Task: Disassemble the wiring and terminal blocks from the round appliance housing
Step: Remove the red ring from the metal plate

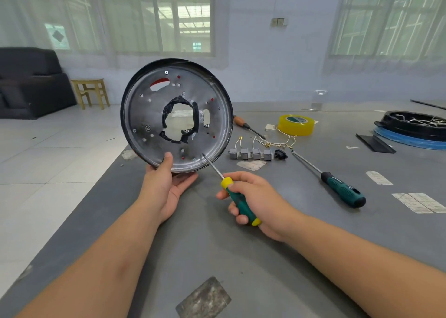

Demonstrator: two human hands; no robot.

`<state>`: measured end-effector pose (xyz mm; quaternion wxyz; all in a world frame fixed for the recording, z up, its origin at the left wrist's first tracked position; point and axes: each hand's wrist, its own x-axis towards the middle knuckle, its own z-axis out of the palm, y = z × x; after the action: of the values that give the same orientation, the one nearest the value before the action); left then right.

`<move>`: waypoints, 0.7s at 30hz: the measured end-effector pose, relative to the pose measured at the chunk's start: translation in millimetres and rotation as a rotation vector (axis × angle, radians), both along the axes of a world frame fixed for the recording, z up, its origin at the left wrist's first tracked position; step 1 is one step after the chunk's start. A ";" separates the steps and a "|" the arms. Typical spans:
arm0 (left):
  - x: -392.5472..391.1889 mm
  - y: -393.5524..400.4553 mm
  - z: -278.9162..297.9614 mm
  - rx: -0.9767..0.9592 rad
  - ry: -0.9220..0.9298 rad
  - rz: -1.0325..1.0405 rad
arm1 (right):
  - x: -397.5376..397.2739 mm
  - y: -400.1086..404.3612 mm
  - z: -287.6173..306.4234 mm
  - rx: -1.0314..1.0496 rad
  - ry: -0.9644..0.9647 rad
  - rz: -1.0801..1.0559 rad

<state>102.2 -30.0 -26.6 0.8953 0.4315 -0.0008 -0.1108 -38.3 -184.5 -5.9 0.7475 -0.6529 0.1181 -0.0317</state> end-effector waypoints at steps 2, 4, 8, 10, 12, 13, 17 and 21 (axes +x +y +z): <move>3.0 0.5 1.8 -0.055 0.029 0.002 | 7.5 2.7 1.7 0.009 0.005 0.017; 5.7 0.5 2.7 -0.113 0.054 0.008 | 14.7 6.1 1.3 -0.001 0.010 0.040; 9.7 -1.6 2.3 -0.149 0.070 0.008 | 20.8 5.8 -2.5 -0.043 0.033 0.078; 10.8 -2.0 1.6 -0.140 0.074 0.006 | 20.0 2.6 -4.3 -0.041 0.041 0.095; 10.9 -2.0 0.9 -0.111 0.062 -0.001 | 18.8 0.5 -4.8 -0.038 0.049 0.108; 10.4 -2.0 0.7 -0.097 0.055 -0.007 | 18.8 0.0 -4.7 -0.038 0.052 0.112; 7.9 -3.5 -0.5 -0.059 0.037 -0.011 | 18.7 0.1 -4.5 -0.063 0.057 0.127; 6.4 -4.3 -0.4 -0.035 0.050 -0.004 | 17.5 2.5 -4.8 -0.069 0.044 0.110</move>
<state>108.6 -34.3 -27.0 0.9022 0.4128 0.0187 -0.1233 -20.8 -182.0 -10.7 0.7223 -0.6845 0.0970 0.0197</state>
